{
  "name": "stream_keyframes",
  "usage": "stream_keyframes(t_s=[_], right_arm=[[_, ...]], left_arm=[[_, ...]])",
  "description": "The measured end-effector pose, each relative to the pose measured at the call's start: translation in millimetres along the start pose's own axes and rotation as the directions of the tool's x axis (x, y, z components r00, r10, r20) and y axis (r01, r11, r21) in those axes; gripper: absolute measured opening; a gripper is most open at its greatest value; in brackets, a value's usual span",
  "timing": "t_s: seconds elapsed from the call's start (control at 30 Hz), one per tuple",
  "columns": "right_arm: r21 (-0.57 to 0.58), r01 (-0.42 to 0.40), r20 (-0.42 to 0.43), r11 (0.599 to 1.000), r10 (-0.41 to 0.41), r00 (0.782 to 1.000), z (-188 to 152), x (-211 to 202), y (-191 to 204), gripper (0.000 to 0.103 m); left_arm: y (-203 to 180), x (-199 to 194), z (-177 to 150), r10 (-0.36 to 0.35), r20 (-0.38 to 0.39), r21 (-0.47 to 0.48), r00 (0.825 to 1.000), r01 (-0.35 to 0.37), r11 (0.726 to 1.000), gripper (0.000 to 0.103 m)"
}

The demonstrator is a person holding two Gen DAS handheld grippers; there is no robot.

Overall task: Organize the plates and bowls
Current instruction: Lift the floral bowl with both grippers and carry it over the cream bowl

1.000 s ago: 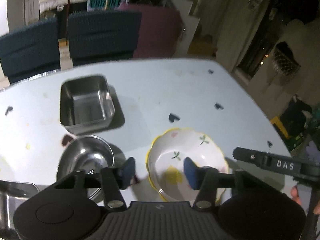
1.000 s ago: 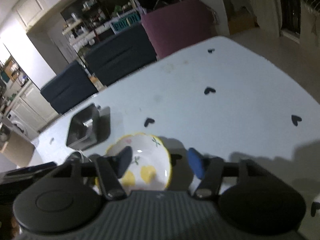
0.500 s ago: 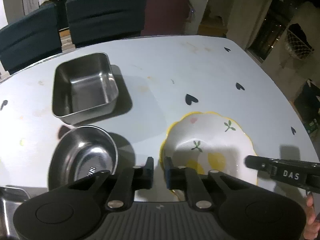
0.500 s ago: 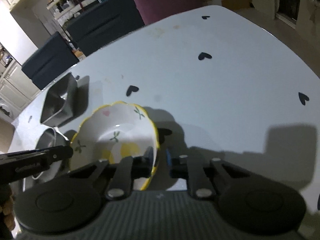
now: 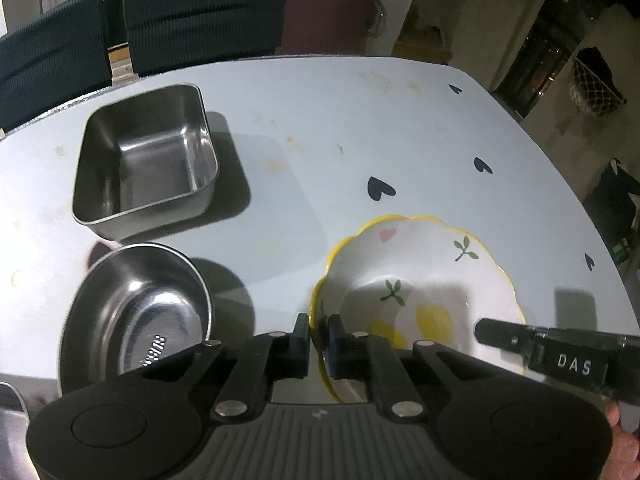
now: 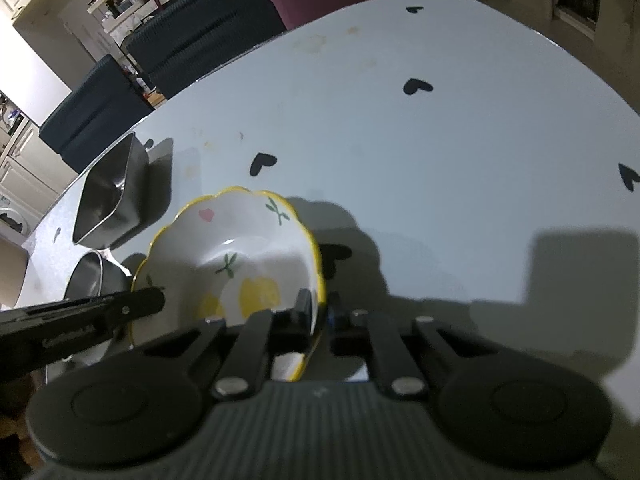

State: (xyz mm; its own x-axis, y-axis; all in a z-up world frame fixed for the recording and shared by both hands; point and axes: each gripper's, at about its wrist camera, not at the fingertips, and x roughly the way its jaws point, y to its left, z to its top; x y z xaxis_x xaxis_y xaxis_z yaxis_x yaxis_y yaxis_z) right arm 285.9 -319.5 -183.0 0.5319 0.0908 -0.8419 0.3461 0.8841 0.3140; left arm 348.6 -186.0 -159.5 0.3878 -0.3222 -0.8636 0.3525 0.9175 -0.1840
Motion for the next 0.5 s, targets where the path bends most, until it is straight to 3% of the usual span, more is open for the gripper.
stream_keyframes(t_s=[0.1, 0.2, 0.33, 0.5], right_arm=[[0.008, -0.008, -0.013, 1.0, 0.008, 1.0, -3, 0, -2, 0.013], [0.037, -0.02, -0.013, 0.999, 0.021, 1.0, -4, -2, -7, 0.012], [-0.004, 0.005, -0.011, 1.0, -0.005, 1.0, -5, -2, -1, 0.011], [-0.002, -0.019, -0.016, 1.0, 0.019, 1.0, -7, -9, 0, 0.011]], left_arm=[[2, 6, -2, -0.02, -0.005, -0.031, 1.0, 0.02, 0.999, 0.015], [2, 5, -3, -0.021, 0.006, -0.037, 1.0, 0.022, 0.999, 0.011], [6, -1, -7, -0.037, 0.04, -0.064, 0.999, 0.039, 0.997, 0.008], [5, -21, -8, -0.041, 0.094, -0.064, 0.995, 0.047, 0.997, 0.007]])
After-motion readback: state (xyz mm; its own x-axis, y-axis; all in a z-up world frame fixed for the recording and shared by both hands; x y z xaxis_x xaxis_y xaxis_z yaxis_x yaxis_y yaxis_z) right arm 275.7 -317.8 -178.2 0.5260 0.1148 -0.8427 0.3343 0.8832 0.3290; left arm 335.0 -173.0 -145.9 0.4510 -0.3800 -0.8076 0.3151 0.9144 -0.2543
